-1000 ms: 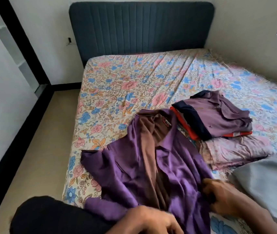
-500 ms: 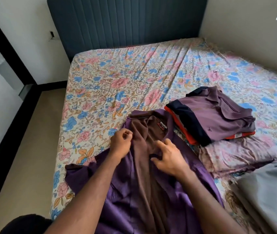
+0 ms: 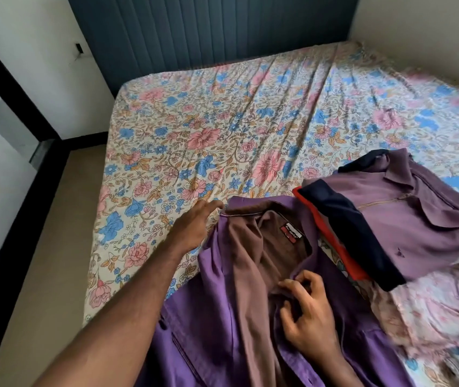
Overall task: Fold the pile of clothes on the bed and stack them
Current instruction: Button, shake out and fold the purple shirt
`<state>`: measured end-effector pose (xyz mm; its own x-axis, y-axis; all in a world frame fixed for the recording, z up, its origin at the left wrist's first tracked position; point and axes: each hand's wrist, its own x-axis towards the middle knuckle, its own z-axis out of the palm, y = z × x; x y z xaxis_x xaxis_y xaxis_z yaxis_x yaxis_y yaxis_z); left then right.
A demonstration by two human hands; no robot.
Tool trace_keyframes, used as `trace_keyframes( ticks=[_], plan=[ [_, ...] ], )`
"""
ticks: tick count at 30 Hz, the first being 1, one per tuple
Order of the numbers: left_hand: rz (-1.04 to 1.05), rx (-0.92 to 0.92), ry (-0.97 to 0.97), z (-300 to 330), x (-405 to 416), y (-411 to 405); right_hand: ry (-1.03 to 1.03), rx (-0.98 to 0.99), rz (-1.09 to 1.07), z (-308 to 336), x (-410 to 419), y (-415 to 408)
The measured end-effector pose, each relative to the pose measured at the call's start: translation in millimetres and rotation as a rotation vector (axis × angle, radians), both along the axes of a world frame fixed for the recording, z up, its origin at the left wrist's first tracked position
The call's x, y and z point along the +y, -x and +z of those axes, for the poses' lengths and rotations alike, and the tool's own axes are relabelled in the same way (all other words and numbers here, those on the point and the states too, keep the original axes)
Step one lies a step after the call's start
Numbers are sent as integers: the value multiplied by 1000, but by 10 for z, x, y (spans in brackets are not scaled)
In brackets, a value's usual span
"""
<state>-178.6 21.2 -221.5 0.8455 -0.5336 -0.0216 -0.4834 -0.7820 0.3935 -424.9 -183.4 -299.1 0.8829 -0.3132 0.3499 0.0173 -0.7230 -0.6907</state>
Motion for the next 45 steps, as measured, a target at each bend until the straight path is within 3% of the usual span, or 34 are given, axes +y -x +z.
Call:
trace_keyframes(
  ticks=[9, 13, 18, 23, 26, 28, 31, 33, 34, 36, 37, 38, 42, 45],
  plan=[
    [-266, -83, -102, -49, -343, -353, 40, 6, -16, -125, -5, -30],
    [-331, 12, -14, 172, -407, -381, 31, 0, -6, -83, -18, -9],
    [-407, -48, 169, 517, 96, -217, -34, -26, 52, 32, -12, 13],
    [-439, -16, 76, 713, 880, 505, -279, -113, 123, 312, -26, 29],
    [-351, 195, 269, 970, 1225, 948, -356, -147, 236, 777, -96, 16],
    [-241, 388, 507, 1263, 1391, 1187, -321, -202, 391, 1225, -35, 6],
    [-229, 532, 865, 1782, 1502, 1415, -270, -228, 651, 2014, 97, 60],
    [-287, 653, 738, 2050, 1369, 1494, -197, -31, 803, 2373, 96, 21],
    [-343, 620, 512, 2100, 1245, 1499, -92, 109, 831, 2443, 87, -68],
    [-413, 468, 73, 2006, 955, 1518, 352, 310, 739, 2399, 80, -249],
    [-398, 386, -30, 1907, 843, 1519, 521, 341, 649, 2362, 85, -294],
    [-364, 355, -44, 1810, 774, 1537, 558, 294, 605, 2340, 96, -282],
    [-259, 570, 306, 1407, 735, 1854, 6, -6, 844, 2348, 306, 96],
    [-219, 716, 592, 810, 618, 2120, -301, 43, 857, 2037, 572, 168]
  ],
)
